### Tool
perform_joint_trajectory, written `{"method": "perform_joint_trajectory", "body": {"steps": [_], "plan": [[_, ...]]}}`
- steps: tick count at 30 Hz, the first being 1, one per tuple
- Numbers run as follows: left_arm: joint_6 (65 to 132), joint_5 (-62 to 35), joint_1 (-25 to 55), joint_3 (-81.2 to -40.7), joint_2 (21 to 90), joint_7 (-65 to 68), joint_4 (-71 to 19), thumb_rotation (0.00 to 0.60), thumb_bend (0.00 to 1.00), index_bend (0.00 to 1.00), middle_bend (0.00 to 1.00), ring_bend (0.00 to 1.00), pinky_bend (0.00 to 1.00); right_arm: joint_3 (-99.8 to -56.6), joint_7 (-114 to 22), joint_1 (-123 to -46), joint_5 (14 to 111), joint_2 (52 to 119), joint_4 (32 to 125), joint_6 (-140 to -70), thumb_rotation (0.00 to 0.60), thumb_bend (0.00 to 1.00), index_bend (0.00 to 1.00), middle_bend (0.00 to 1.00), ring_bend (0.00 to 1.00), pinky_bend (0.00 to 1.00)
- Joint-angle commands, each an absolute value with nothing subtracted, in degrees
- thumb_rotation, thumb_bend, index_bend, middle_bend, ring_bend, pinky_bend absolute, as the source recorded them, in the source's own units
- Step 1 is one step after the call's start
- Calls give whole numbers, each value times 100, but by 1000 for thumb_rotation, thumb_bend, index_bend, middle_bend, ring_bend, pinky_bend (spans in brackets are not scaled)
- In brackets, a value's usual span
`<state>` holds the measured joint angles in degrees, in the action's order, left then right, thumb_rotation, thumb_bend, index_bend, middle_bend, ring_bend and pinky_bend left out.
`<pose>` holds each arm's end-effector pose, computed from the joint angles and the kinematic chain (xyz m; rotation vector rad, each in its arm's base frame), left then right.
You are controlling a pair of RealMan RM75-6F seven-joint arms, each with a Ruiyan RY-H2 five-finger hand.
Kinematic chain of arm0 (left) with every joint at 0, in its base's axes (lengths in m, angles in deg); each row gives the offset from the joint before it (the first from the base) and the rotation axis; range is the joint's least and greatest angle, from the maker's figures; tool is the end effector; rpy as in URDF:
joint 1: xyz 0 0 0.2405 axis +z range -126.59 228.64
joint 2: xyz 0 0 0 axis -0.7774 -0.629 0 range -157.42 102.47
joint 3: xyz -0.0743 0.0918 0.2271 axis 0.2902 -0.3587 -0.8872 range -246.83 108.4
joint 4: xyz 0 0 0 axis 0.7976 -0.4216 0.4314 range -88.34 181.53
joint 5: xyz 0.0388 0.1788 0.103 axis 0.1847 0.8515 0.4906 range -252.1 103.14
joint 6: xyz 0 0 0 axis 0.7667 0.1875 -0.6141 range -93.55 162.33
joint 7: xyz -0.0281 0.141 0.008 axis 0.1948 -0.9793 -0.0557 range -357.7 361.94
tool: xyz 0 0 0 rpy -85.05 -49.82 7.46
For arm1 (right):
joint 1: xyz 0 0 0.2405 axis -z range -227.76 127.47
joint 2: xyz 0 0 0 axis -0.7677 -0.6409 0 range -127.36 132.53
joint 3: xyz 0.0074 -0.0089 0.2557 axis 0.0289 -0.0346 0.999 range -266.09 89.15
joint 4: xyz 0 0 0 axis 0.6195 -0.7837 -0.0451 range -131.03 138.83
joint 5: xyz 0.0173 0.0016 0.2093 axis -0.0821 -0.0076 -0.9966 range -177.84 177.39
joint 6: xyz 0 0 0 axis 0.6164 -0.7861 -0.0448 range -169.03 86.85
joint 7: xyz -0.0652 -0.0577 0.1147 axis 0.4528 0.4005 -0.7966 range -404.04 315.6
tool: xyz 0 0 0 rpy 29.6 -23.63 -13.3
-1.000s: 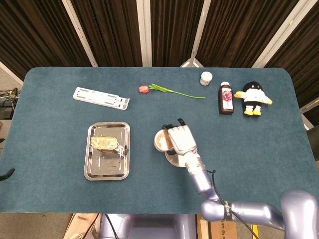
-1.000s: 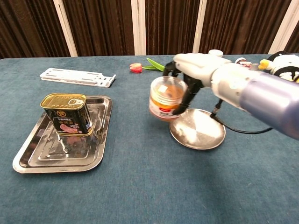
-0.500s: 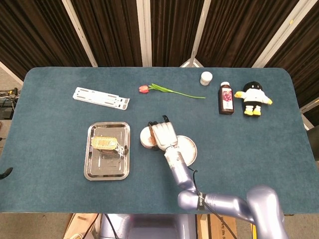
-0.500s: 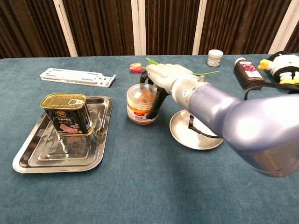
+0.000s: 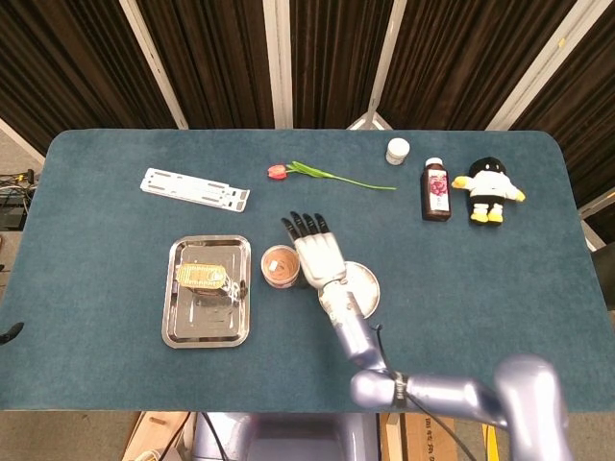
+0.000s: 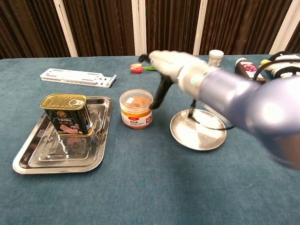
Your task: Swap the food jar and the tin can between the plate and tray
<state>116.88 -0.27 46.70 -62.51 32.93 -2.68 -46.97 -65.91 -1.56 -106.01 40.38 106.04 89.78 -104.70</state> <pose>-0.3359 0.1892 0.1937 -1.2283 -0.8873 -0.7325 -0.0270 -0.3602 -0.0542 1.7410 -0.9937 0.9808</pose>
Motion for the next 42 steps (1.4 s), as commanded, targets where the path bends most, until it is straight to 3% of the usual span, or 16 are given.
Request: {"method": "perform_joint_trajectory", "body": {"steps": [1, 5, 8, 15, 26, 36, 38, 42], "plan": [[11726, 201, 4642, -6301, 3333, -144, -4667, 600, 246, 188, 0, 0, 58, -6743, 109, -9921, 4118, 9265, 10519, -11144, 600, 6, 0, 0, 16, 0], [11683, 546, 4590, -6414, 3337, 142, -4647, 600, 211, 185, 0, 0, 58, -7306, -623, -8978, 4833, 8041, 11583, -11407, 600, 5, 0, 0, 28, 0], [11491, 803, 4428, -6452, 3277, 453, -4714, 600, 200, 183, 0, 0, 62, -7964, -1639, -8216, 5892, 7425, 11681, -11527, 600, 5, 0, 0, 29, 0], [10474, 969, 3608, -6309, 3209, 376, -5204, 600, 174, 159, 0, 0, 104, -9163, -2926, -7011, 7346, 7334, 10744, -12142, 600, 5, 0, 0, 29, 0], [9233, -219, 2557, -6009, 4259, -922, -5151, 600, 169, 152, 34, 0, 133, -9207, -3507, -6484, 7486, 7645, 9933, -12226, 600, 6, 0, 0, 34, 0], [9095, -290, 2067, -6064, 5462, -1193, -4100, 600, 201, 208, 97, 4, 148, -8917, -3497, -6281, 7368, 7655, 9944, -12282, 600, 7, 0, 0, 51, 0], [9151, -137, 2025, -6098, 5648, -1073, -3891, 600, 240, 233, 133, 39, 186, -8870, -3547, -6248, 7382, 7655, 9943, -12288, 600, 7, 0, 0, 55, 0], [9275, 176, 1968, -6163, 5905, -763, -3531, 600, 416, 313, 284, 200, 359, -8782, -3635, -6217, 7363, 7678, 9885, -12227, 600, 6, 0, 0, 63, 0]]}}
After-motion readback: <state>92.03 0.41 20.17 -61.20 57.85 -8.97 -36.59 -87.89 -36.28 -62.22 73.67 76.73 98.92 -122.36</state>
